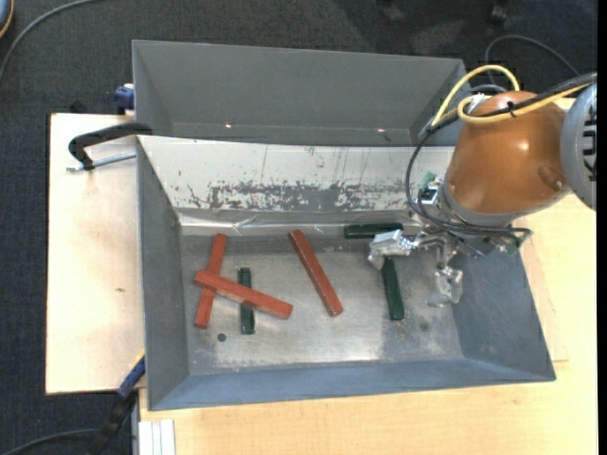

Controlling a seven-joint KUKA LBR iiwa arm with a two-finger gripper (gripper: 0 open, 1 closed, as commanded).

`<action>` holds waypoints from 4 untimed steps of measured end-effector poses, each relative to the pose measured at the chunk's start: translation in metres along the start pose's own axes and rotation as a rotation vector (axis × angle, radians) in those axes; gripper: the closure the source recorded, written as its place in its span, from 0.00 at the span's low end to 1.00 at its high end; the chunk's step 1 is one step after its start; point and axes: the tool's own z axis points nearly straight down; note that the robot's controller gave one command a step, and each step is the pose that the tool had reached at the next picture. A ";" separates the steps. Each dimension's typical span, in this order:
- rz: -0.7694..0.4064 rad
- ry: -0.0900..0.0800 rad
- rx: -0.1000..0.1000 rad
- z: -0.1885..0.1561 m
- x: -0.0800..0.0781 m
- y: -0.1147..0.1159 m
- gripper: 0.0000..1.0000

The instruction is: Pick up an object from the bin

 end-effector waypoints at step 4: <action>-0.261 -0.002 0.004 -0.010 -0.016 -0.002 1.00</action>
Offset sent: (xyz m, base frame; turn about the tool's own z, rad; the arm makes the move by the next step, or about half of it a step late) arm 0.0074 0.0088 -0.0695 -0.2709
